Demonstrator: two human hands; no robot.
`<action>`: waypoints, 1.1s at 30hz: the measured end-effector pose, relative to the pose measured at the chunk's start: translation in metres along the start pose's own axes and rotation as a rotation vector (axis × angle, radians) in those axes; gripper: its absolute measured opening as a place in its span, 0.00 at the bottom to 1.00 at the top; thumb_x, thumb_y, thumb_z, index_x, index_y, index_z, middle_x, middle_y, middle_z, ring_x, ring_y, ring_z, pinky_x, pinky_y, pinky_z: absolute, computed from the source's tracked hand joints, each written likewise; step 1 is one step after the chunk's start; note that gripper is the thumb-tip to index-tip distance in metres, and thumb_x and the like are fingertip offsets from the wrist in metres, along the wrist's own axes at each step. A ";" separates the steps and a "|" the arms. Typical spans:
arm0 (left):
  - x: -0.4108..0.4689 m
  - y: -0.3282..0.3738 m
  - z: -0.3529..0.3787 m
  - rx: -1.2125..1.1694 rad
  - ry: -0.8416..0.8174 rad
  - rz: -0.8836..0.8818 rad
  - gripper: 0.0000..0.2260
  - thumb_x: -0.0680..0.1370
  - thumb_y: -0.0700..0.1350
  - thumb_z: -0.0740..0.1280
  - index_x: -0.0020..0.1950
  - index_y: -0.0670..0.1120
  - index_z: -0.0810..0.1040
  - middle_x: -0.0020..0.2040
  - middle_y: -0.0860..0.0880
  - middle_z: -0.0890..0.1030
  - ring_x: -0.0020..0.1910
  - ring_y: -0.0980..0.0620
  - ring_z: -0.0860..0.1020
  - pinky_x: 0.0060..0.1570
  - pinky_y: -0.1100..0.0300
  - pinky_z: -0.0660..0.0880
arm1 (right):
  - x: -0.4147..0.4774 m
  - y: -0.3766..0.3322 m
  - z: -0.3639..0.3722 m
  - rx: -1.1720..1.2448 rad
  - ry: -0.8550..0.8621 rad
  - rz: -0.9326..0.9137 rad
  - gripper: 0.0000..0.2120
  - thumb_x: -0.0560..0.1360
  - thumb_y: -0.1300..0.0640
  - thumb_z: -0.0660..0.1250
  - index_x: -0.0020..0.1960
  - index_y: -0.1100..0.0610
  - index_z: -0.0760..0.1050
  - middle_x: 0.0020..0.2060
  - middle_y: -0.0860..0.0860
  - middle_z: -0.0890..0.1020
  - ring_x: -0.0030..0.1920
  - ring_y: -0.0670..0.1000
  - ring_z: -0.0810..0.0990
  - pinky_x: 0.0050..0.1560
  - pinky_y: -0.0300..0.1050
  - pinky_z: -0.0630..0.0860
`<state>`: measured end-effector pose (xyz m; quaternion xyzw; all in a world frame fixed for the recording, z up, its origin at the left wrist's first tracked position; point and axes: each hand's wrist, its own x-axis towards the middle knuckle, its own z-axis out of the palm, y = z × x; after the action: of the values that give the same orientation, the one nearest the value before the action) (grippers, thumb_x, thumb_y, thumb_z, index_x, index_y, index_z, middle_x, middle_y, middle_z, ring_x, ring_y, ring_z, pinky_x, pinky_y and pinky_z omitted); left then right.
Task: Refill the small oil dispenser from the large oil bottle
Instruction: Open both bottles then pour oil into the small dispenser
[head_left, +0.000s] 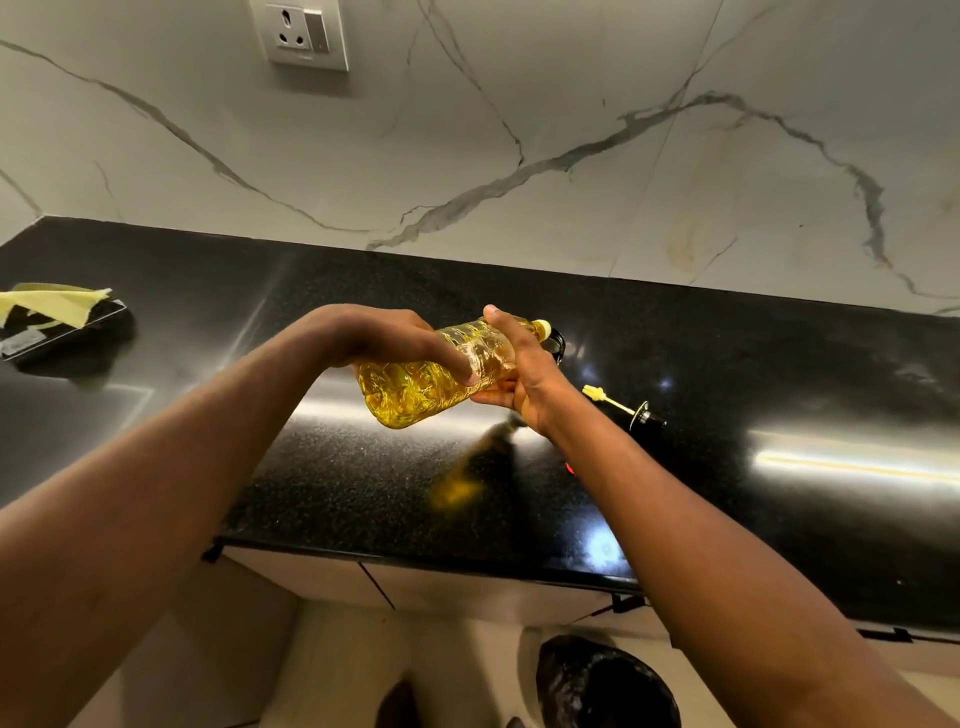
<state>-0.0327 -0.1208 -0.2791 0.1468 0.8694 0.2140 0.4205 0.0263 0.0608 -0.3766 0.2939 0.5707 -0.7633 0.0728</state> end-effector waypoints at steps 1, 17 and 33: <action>-0.001 0.000 0.000 0.002 0.001 0.002 0.30 0.69 0.63 0.76 0.67 0.52 0.76 0.58 0.47 0.83 0.55 0.45 0.83 0.60 0.46 0.80 | 0.000 0.000 0.000 0.000 -0.001 0.001 0.42 0.66 0.32 0.79 0.70 0.54 0.73 0.58 0.59 0.85 0.50 0.59 0.89 0.50 0.60 0.87; -0.004 0.003 -0.003 0.034 0.023 0.003 0.30 0.70 0.63 0.76 0.67 0.52 0.76 0.58 0.47 0.83 0.55 0.45 0.83 0.59 0.47 0.80 | -0.004 -0.001 0.002 -0.002 -0.011 -0.024 0.38 0.68 0.33 0.78 0.68 0.54 0.74 0.57 0.59 0.85 0.51 0.58 0.89 0.52 0.61 0.86; -0.006 0.000 -0.002 0.026 0.022 0.015 0.30 0.70 0.62 0.76 0.68 0.52 0.75 0.58 0.47 0.82 0.56 0.45 0.82 0.61 0.45 0.80 | -0.012 -0.005 0.003 0.004 -0.014 -0.034 0.37 0.69 0.34 0.77 0.69 0.54 0.73 0.57 0.59 0.85 0.51 0.58 0.89 0.50 0.57 0.87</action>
<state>-0.0307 -0.1237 -0.2736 0.1565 0.8756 0.2075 0.4072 0.0323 0.0573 -0.3654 0.2792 0.5734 -0.7676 0.0631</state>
